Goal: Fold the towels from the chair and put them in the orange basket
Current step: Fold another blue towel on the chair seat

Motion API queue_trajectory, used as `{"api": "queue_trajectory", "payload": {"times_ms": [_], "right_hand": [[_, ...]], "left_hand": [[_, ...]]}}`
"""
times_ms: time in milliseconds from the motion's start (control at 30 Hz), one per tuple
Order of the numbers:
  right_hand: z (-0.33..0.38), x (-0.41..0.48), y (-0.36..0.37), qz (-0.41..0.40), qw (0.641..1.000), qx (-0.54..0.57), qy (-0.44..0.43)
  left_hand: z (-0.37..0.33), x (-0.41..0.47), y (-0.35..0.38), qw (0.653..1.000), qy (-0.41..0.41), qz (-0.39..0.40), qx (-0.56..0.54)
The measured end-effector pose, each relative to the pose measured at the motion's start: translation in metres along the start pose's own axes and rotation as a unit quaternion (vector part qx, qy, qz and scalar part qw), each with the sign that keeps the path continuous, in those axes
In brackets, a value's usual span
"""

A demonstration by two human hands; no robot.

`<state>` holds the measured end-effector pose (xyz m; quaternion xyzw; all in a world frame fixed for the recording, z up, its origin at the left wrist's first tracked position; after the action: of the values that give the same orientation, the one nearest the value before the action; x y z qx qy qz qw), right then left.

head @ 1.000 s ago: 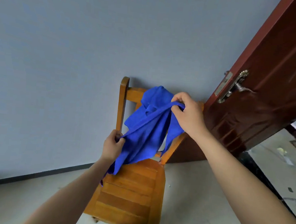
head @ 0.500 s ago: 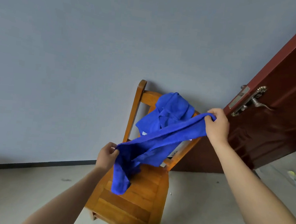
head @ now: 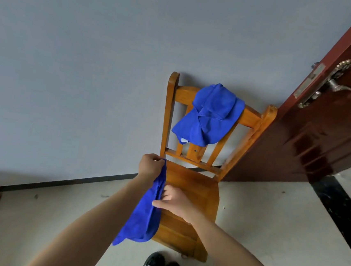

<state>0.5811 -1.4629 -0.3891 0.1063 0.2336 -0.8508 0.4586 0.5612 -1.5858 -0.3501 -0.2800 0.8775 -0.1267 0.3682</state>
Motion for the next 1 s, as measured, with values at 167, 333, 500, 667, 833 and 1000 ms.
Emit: {"api": "queue_trajectory", "payload": {"times_ms": [167, 333, 500, 667, 833, 1000], "right_hand": [[-0.020, 0.014, 0.015, -0.131, 0.990, -0.034, 0.027], [-0.026, 0.018, -0.008, -0.198, 0.972, -0.125, 0.028], [-0.018, 0.008, -0.050, -0.220, 0.946, -0.237, -0.009], [-0.002, -0.002, -0.073, -0.193, 0.865, -0.463, -0.017], [0.008, -0.015, -0.087, -0.256, 0.823, -0.506, 0.023], [-0.004, -0.015, -0.071, -0.215, 0.958, -0.188, -0.005]], "left_hand": [[0.000, 0.006, -0.004, 0.997, -0.060, -0.021, -0.050], [-0.008, 0.012, -0.003, 0.988, -0.096, -0.021, -0.118], [-0.018, 0.018, -0.010, 0.949, -0.162, -0.001, -0.271], [-0.035, 0.008, 0.000, 0.915, -0.174, 0.058, -0.360], [-0.044, 0.003, -0.002, 0.894, -0.212, 0.052, -0.392], [-0.050, -0.002, -0.005, 0.884, -0.224, 0.068, -0.405]]}}
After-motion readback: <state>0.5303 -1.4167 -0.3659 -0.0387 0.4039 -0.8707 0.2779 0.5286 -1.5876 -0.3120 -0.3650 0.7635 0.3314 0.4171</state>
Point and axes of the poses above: each hand's wrist, its own x-axis towards the middle knuckle, its own y-axis out of the palm, z = x × y, the point moved 4 cm from there along x, towards the middle knuckle, and after that the axes turned 11 degrees about -y, right-handed, at the moved point
